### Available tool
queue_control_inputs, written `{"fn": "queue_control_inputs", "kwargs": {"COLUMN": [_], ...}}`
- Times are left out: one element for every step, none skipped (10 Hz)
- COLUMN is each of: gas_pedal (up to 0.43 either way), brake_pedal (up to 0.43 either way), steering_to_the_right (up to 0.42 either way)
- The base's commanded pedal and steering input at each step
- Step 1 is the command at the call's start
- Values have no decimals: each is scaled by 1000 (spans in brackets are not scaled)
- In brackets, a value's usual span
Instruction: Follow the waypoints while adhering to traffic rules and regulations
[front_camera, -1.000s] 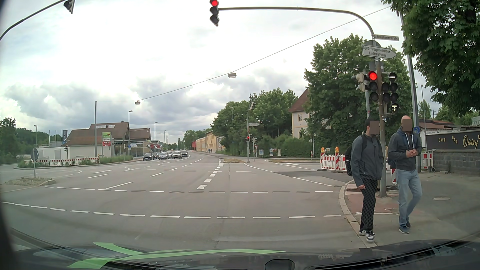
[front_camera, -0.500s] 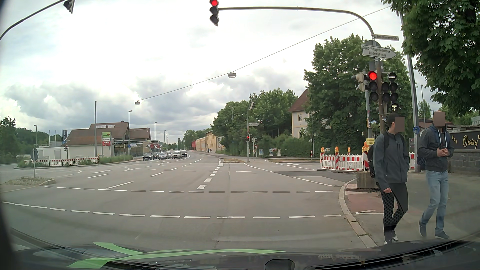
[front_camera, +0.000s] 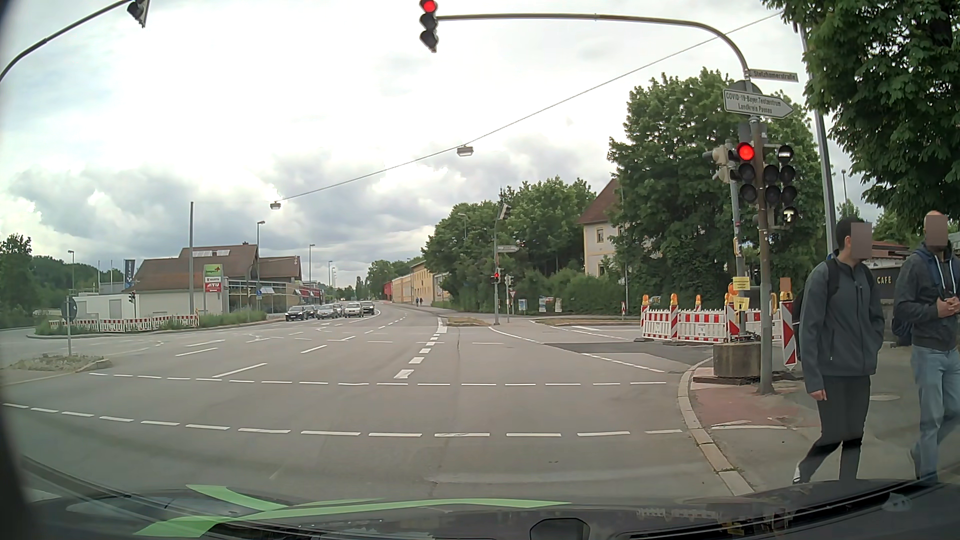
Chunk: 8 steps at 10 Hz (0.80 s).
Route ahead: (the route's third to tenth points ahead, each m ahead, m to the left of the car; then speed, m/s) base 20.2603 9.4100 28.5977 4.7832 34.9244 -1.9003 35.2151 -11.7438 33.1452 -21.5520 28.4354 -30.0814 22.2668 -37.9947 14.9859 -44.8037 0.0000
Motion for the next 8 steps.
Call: {"fn": "queue_control_inputs", "kwargs": {"gas_pedal": [0, 0, 0, 0, 0, 0, 0, 0], "brake_pedal": [201, 201, 207, 201, 201, 201, 201, 201], "steering_to_the_right": [-4, -4, -5, -4, -4, -4, -4, -4]}}
